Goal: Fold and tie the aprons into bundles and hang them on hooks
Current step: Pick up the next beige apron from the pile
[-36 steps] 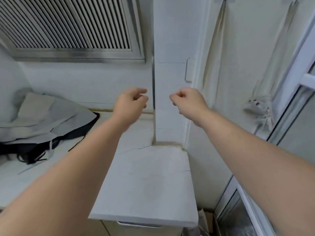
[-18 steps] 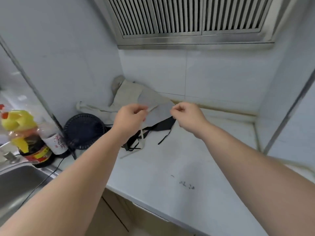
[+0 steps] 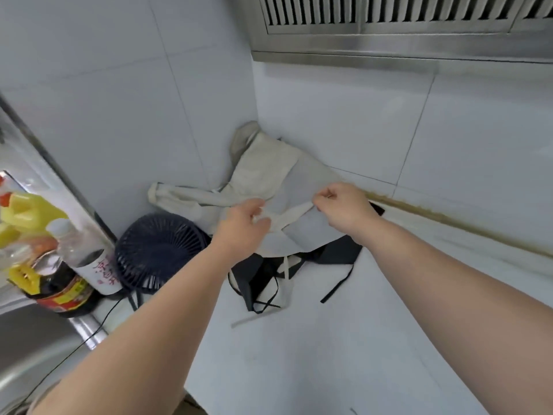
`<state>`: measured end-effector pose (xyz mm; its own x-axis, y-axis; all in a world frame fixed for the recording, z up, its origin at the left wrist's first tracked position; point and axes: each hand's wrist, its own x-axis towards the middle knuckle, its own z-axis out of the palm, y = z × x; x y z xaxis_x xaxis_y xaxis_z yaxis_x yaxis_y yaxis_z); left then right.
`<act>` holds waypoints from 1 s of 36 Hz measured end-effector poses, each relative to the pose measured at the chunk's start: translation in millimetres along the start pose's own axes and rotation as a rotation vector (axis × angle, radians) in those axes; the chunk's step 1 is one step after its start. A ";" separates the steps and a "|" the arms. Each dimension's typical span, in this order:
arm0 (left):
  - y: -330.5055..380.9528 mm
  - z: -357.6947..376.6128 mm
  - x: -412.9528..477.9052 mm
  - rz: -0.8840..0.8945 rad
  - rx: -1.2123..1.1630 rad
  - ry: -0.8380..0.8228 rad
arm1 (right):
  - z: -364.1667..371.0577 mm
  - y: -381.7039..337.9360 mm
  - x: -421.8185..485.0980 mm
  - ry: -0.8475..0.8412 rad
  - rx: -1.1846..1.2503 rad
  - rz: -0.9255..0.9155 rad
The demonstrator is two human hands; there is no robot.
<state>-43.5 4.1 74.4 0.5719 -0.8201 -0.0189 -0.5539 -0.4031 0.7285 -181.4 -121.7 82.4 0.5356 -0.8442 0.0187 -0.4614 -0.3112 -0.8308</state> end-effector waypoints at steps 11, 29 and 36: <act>-57.5 -12.1 91.5 -0.062 0.825 -0.068 | 65.8 14.9 53.1 -0.132 -0.051 0.093; -98.1 -78.5 160.2 0.060 0.819 0.130 | 144.8 -29.5 93.5 -0.031 -0.052 0.137; -34.5 -100.0 130.4 0.834 0.246 0.275 | 108.0 -68.2 83.9 0.220 0.004 -0.159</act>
<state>110.7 -48.3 115.4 0.0345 -0.7711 0.6358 -0.9478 0.1765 0.2655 -28.7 -124.2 80.6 0.4341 -0.8597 0.2693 -0.3805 -0.4459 -0.8102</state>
